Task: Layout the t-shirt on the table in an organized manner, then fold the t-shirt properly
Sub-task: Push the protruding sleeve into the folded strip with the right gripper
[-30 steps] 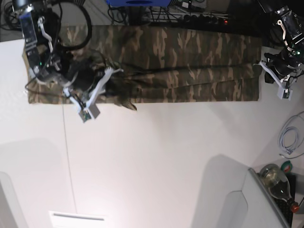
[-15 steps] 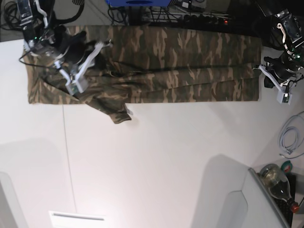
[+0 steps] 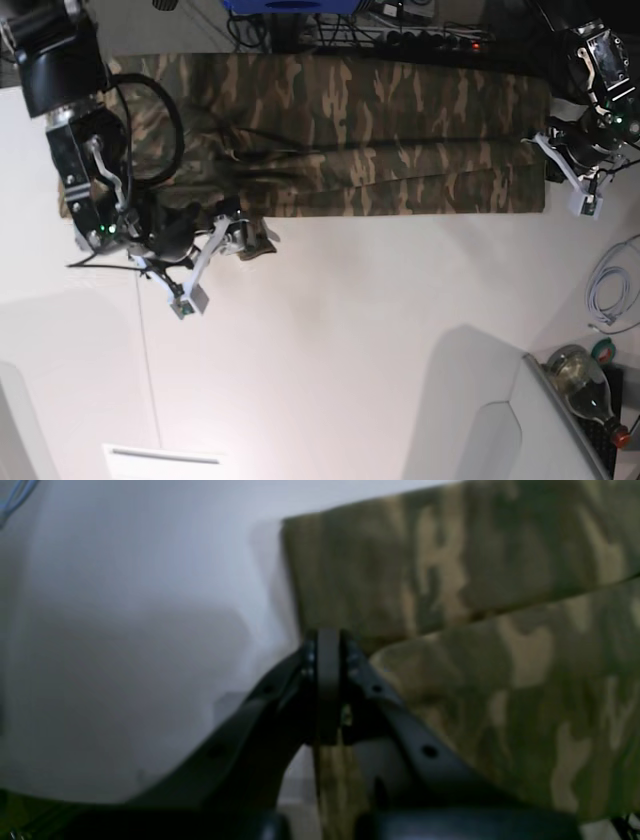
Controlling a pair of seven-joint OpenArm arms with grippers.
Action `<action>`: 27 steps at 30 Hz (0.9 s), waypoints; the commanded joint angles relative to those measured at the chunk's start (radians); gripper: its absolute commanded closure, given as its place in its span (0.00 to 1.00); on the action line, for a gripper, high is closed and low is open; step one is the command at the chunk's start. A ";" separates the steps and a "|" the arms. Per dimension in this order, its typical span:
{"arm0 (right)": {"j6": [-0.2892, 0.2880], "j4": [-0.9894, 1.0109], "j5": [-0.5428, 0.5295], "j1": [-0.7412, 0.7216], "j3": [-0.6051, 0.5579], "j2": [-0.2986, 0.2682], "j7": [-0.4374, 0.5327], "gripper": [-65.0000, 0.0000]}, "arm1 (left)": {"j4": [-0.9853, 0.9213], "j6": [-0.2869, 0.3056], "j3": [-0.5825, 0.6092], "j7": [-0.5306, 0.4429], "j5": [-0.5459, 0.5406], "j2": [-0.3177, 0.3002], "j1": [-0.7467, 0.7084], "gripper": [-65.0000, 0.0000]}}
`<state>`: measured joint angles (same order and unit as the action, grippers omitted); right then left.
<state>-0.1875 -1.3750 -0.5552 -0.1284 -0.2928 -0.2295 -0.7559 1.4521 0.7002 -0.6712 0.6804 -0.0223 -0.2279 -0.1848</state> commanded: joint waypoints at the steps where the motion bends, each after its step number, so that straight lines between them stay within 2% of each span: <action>1: -0.005 0.015 -0.013 -0.029 -0.006 -0.001 0.025 0.29 | 0.016 -0.002 -0.003 -0.017 -0.009 -0.015 0.008 1.00; 2: -0.008 0.030 -0.013 -0.034 -0.009 -0.001 0.036 0.33 | 0.016 -0.002 -0.003 -0.017 -0.009 -0.015 0.008 1.00; 4: -0.010 0.044 -0.015 -0.035 -0.007 -0.001 0.046 0.49 | 0.016 -0.002 -0.003 -0.018 -0.009 -0.015 0.008 1.00; 7: -0.010 0.047 -0.016 -0.032 -0.004 -0.003 0.045 0.87 | 0.016 -0.002 -0.003 -0.018 -0.009 -0.015 0.008 1.00; 8: -0.010 0.047 -0.016 -0.030 -0.004 -0.005 0.045 0.97 | 0.016 -0.002 -0.003 -0.018 -0.009 -0.015 0.008 1.00; 9: -0.010 0.044 -0.018 -0.021 -0.004 -0.008 0.043 1.00 | 0.016 -0.002 -0.003 -0.018 -0.009 -0.015 0.008 1.00; 13: -0.010 -0.043 -0.021 0.054 0.030 -0.018 0.039 0.99 | 0.016 -0.002 -0.003 -0.018 -0.009 -0.015 0.008 1.00; 18: -0.010 -0.278 -0.021 0.221 0.122 -0.020 -0.052 0.99 | 0.016 -0.002 -0.003 -0.018 -0.009 -0.017 0.008 1.00; 21: -0.010 -0.373 -0.021 0.316 0.152 -0.018 -0.064 0.99 | 0.016 -0.002 -0.002 -0.018 -0.009 -0.017 0.009 1.00; 27: -0.010 -0.413 -0.018 0.451 0.159 -0.020 -0.055 1.00 | 0.016 -0.002 0.006 -0.017 -0.009 -0.017 0.017 1.00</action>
<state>-0.1913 -1.7672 -0.5598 0.3321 -0.1394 -0.2436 -0.8295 1.4521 0.7002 -0.6613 0.6773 -0.0231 -0.2268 -0.1749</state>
